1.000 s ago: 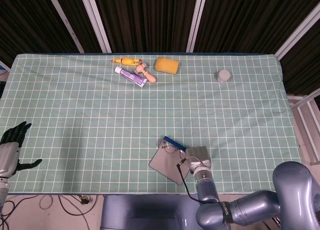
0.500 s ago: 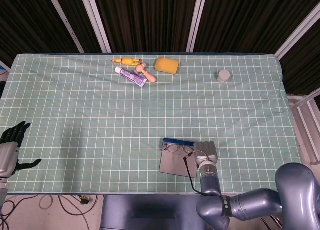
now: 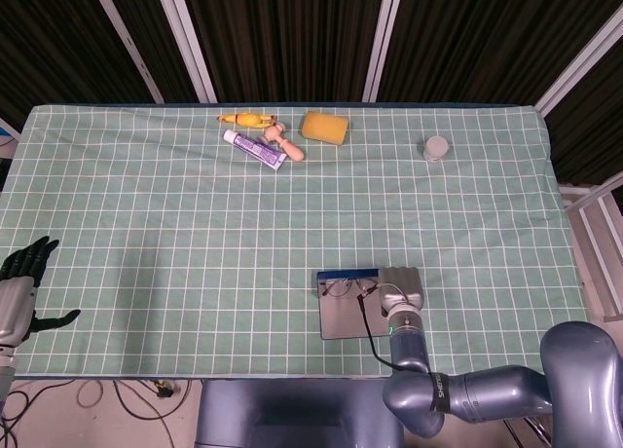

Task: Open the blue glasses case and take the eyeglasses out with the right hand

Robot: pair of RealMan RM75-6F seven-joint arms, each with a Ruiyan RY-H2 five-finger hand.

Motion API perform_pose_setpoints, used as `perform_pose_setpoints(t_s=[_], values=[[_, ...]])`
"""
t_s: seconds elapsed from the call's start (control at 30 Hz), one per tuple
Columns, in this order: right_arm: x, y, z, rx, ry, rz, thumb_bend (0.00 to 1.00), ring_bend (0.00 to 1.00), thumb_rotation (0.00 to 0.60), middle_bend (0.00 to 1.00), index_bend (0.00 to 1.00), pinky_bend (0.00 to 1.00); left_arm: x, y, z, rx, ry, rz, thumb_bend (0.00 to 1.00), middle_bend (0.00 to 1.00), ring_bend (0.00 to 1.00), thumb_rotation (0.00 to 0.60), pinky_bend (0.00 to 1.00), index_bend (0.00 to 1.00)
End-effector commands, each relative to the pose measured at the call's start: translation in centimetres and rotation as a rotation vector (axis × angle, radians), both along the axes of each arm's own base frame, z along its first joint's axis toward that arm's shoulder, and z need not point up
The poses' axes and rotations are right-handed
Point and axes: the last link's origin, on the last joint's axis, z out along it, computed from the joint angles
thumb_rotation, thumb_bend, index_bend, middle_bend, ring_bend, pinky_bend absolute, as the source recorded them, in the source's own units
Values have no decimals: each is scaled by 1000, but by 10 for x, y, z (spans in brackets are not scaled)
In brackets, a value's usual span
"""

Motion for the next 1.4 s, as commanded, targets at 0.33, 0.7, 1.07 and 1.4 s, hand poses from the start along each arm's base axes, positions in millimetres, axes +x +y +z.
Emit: perform_pose_setpoints(t_s=[0.33,0.7,1.07,1.4], values=[[26,-3,20,-102,-43,174,422,979,600,896,334,1000,1,-1,0,2,4,-12,0,0,0,600,0,0],[17,-15,7,-119,-108,181,414,988,600,905,336,1000,1,-1,-1,7,20,-26,0,0,0,600,0,0],[11,-23,-17,-95,-132,130,460,987,600,905,399,1000,0,1,-1,14,43,-37,0,0,0,600,0,0],[14,-25,-24,-90,-137,122,472,987,600,905,425,1000,0,1,-2,11,37,-32,0,0,0,600,0,0]])
